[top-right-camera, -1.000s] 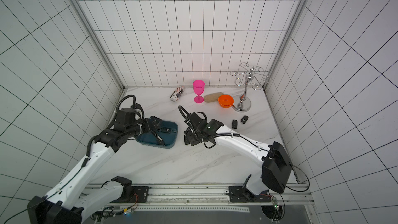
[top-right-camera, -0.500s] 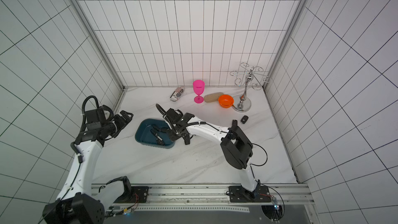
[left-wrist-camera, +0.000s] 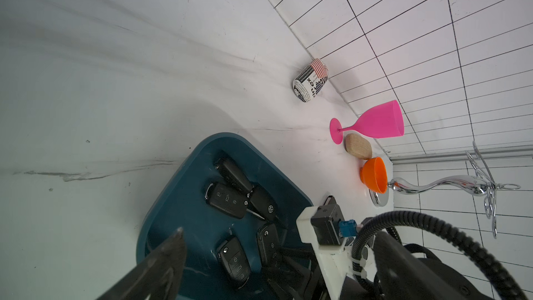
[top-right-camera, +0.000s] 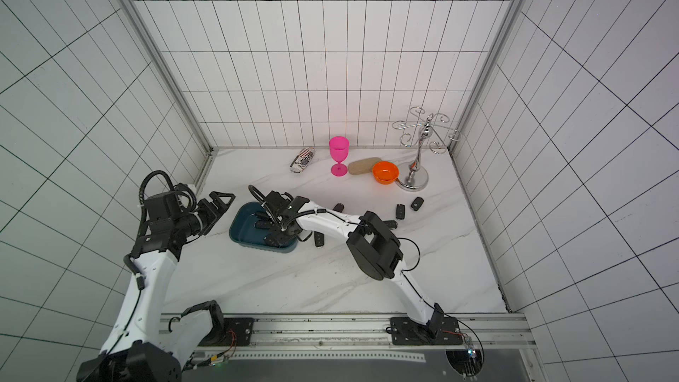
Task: Place the car key into the storage box
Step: Place the car key in the storage box.
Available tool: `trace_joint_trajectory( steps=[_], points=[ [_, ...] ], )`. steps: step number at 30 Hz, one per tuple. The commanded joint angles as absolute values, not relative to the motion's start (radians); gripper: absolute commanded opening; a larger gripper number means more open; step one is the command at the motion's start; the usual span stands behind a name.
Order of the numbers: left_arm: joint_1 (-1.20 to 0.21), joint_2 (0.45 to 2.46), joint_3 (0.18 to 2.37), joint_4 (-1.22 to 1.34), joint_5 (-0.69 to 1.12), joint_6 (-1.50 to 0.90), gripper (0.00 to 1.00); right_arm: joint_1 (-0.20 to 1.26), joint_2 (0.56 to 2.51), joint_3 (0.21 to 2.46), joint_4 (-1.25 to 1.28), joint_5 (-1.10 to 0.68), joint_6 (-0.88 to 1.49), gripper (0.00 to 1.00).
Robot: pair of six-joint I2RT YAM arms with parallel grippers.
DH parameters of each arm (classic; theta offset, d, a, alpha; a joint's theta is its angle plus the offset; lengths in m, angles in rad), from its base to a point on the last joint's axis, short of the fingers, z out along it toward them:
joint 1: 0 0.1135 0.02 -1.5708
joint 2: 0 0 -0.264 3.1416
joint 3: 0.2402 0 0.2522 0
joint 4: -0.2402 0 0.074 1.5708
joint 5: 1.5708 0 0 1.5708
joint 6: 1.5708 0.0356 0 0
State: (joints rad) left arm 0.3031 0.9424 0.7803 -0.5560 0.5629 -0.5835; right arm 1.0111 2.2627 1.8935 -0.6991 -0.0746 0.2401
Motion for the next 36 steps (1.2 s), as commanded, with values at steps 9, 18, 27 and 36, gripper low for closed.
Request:
trace_joint_trajectory(
  steps=[9,18,27,36],
  points=[
    [0.31,0.904,0.735,-0.494,0.568,-0.595,0.99,1.032,2.313,2.022,-0.767,-0.023,0.181,0.63],
    [0.31,0.899,0.752,-0.516,0.567,-0.583,0.99,1.033,2.307,2.088,-0.757,-0.018,0.151,0.67],
    [0.267,0.928,0.739,-0.433,0.658,-0.606,0.98,0.958,2.049,1.974,-0.737,0.137,0.113,0.74],
    [-0.455,1.025,0.9,-0.617,0.073,-0.561,0.99,0.724,1.629,1.487,-0.727,0.284,0.257,0.8]
  ],
)
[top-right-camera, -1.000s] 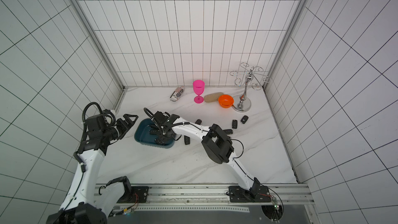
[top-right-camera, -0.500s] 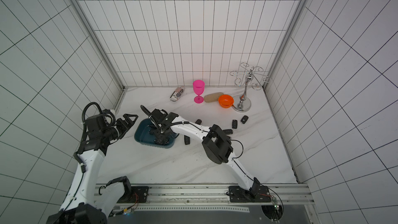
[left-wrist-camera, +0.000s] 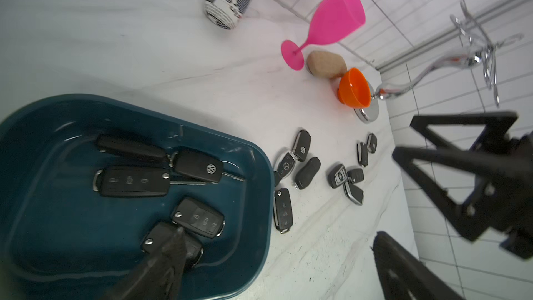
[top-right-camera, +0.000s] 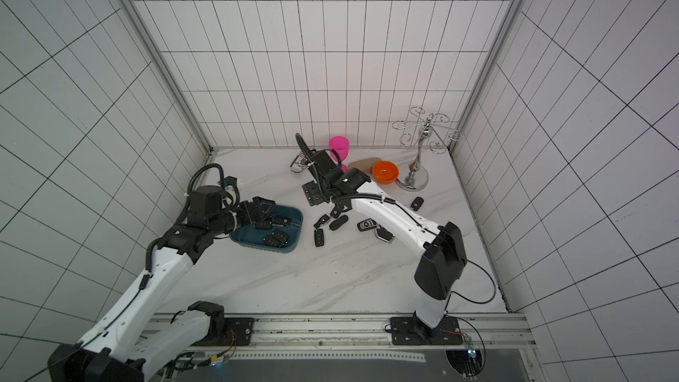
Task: Place the car key into the storage box
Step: Place the car key in the storage box, then pick up the car key from the center of the board.
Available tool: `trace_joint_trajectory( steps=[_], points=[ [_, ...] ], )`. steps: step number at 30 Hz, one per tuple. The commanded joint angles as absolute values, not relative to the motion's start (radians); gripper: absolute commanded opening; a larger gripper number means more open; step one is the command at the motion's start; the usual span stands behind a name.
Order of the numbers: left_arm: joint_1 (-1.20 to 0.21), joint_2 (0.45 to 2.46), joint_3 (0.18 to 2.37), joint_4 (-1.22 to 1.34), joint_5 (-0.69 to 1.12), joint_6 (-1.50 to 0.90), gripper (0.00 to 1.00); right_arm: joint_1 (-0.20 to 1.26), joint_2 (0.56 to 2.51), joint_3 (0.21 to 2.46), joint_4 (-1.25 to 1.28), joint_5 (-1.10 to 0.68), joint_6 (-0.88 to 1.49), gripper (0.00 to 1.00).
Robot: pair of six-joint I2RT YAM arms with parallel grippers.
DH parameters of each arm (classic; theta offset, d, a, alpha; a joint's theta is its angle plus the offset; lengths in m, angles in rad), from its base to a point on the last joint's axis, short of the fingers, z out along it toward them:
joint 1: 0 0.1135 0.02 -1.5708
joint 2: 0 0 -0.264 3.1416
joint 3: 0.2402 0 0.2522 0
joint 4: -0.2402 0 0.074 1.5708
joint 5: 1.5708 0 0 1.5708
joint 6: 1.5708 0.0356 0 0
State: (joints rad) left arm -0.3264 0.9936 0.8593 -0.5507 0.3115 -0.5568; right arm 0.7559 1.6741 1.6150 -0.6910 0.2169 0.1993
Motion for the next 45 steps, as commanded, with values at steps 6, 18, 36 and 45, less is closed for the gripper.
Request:
trace_joint_trajectory(
  steps=[6,18,36,45],
  points=[
    [-0.879,1.205,0.925,-0.625,-0.248,-0.743,0.98,0.648,1.442,1.263,-0.728,0.303,0.317,0.81],
    [-1.117,1.673,1.219,-0.837,-0.463,-1.044,0.98,0.495,1.298,1.107,-0.727,0.335,0.364,0.81],
    [-1.034,1.827,1.184,-0.684,-0.439,-1.006,0.98,0.178,1.135,0.896,-0.648,0.202,0.534,0.82],
    [-0.974,1.889,1.232,-0.679,-0.385,-0.986,0.94,0.116,1.147,0.894,-0.641,0.293,0.653,0.82]
  ],
)
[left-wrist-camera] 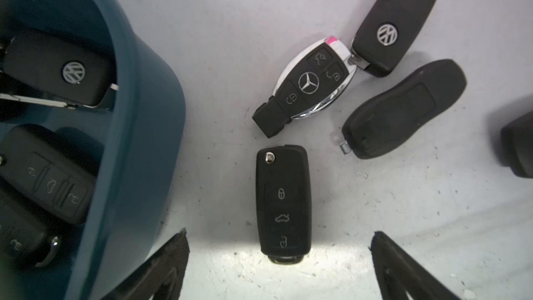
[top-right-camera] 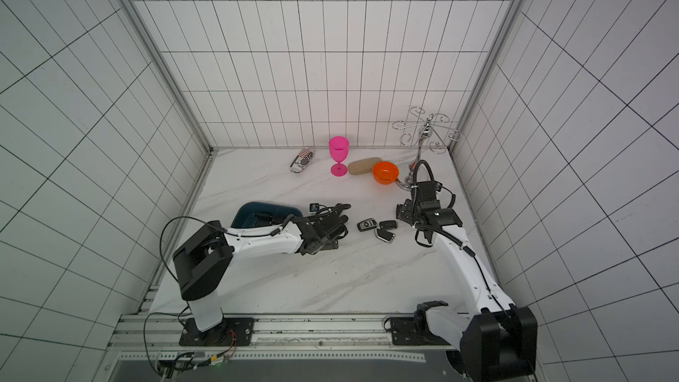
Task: Place the car key into the storage box
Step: Pick up the car key from the center of the board.
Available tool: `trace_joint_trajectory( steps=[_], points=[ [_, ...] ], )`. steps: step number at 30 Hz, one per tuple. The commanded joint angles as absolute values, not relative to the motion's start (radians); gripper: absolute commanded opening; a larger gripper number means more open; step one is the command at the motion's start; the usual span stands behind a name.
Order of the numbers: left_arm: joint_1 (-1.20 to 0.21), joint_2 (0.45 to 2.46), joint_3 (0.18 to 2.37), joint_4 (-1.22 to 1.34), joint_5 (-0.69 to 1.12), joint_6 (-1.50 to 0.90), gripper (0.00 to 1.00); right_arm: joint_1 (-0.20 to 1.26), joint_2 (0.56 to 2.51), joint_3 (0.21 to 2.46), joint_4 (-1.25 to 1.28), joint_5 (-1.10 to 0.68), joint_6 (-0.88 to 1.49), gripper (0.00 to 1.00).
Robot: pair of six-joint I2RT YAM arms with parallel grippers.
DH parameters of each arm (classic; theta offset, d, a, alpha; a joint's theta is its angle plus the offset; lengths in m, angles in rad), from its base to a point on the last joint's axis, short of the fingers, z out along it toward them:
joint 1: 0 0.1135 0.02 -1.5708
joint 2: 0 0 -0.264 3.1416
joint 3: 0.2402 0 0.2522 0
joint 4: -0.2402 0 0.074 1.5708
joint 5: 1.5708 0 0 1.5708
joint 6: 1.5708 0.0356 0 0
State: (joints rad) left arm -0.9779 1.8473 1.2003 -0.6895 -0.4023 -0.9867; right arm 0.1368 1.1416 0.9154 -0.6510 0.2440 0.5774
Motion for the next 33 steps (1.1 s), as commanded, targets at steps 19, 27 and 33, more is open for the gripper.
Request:
trace_joint_trajectory(
  steps=[19,27,33],
  points=[
    [-0.949,1.95,1.195,-0.602,-0.288,-0.992,0.74,0.019,1.438,1.026,-0.502,0.316,0.777,0.77],
    [-0.962,1.946,1.176,-0.603,-0.271,-1.007,0.65,-0.032,1.583,1.099,-0.46,0.297,0.765,0.62],
    [-0.965,1.944,1.175,-0.602,-0.261,-1.001,0.51,-0.057,1.715,1.153,-0.448,0.243,0.749,0.63]
  ],
)
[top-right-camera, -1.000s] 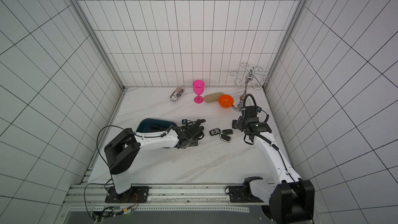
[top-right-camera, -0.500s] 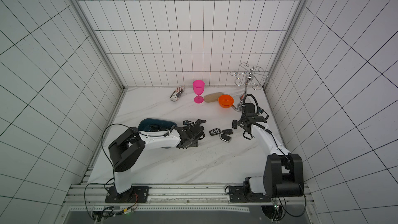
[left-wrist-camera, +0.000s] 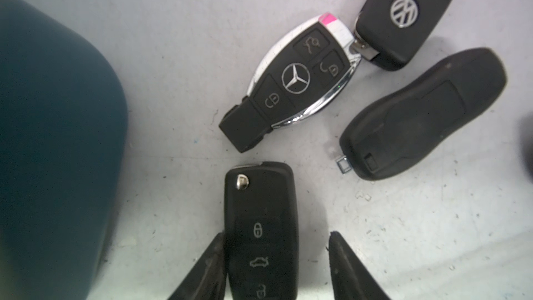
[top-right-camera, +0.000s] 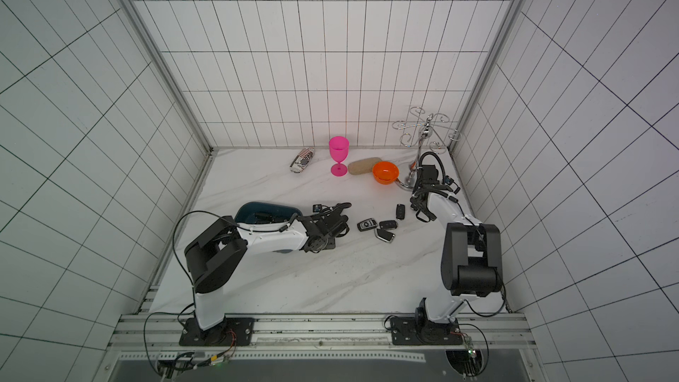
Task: Place the car key into the storage box
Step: Pick up the car key from the center of the board.
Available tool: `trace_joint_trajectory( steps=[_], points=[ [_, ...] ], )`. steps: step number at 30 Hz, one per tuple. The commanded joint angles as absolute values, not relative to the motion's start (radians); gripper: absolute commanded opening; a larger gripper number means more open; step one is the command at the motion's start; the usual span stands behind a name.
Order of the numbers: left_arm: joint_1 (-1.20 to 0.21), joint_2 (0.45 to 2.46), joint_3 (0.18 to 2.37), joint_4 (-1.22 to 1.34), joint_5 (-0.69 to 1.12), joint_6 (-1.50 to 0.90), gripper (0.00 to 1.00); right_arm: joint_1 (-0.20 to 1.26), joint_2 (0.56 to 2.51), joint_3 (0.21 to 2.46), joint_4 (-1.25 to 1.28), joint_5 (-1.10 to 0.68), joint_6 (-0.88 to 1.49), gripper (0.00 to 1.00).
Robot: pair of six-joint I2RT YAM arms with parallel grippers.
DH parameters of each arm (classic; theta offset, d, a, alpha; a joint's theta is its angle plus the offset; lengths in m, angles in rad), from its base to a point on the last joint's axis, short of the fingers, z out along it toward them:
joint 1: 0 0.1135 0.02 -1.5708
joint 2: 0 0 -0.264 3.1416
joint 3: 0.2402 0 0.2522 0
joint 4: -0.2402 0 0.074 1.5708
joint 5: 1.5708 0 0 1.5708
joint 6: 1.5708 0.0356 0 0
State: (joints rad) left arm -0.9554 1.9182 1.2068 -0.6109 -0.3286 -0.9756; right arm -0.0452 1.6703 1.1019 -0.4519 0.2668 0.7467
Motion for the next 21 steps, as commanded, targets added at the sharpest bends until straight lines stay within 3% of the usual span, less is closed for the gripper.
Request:
trace_joint_trajectory(
  steps=[1,6,8,11,18,21],
  points=[
    [-0.966,1.942,1.172,-0.598,-0.261,-1.0,0.44,-0.057,1.733,1.16,-0.443,0.236,0.745,0.64],
    [-0.968,1.945,1.171,-0.596,-0.256,-0.994,0.4,-0.057,1.789,1.191,-0.426,0.206,0.72,0.64],
    [-0.968,1.948,1.171,-0.591,-0.252,-0.991,0.26,-0.057,1.794,1.189,-0.405,0.198,0.705,0.66],
    [-0.968,1.95,1.169,-0.584,-0.247,-0.989,0.16,-0.057,1.814,1.206,-0.405,0.191,0.685,0.66],
    [-0.968,1.951,1.165,-0.575,-0.241,-0.986,0.09,-0.048,1.862,1.227,-0.403,0.187,0.661,0.66],
    [-0.968,1.949,1.162,-0.571,-0.235,-0.983,0.01,-0.041,1.868,1.215,-0.38,0.193,0.659,0.66]
  ],
)
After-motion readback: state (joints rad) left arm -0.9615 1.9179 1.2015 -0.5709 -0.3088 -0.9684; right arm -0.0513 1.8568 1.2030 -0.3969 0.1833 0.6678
